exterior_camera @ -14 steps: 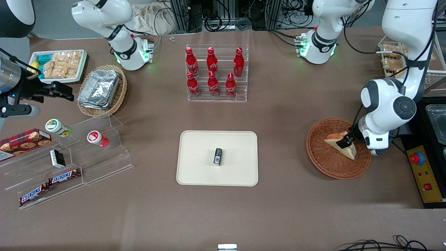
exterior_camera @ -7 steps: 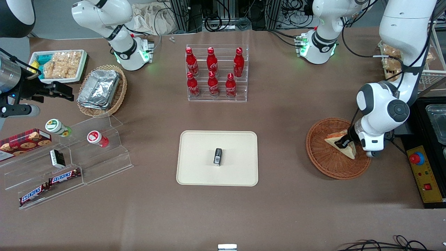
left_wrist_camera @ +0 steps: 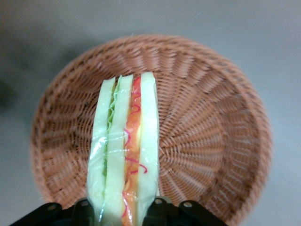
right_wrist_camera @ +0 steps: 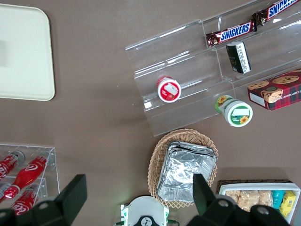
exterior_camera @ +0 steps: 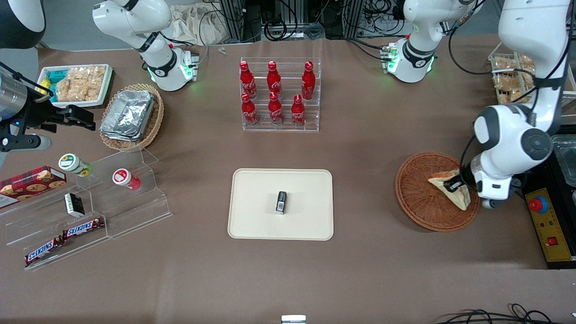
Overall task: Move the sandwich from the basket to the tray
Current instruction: 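Lift the sandwich and carry it toward the cream tray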
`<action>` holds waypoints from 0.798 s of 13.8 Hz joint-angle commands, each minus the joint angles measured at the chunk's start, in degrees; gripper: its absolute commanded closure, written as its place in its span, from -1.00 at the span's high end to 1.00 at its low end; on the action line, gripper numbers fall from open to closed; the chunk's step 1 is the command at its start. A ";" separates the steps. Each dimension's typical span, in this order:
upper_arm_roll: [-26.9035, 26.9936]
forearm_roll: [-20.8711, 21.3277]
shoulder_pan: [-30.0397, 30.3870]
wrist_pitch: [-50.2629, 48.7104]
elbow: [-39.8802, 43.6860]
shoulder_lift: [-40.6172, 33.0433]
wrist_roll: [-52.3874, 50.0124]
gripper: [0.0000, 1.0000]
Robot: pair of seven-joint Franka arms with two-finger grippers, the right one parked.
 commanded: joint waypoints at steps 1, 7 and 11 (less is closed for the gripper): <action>-0.27 -0.27 -0.68 -16.83 13.16 -0.87 6.70 -1.00; -0.98 0.08 -11.73 -35.97 36.86 3.34 18.66 -1.00; -1.06 -0.53 -22.99 -34.40 40.63 12.37 15.88 -1.00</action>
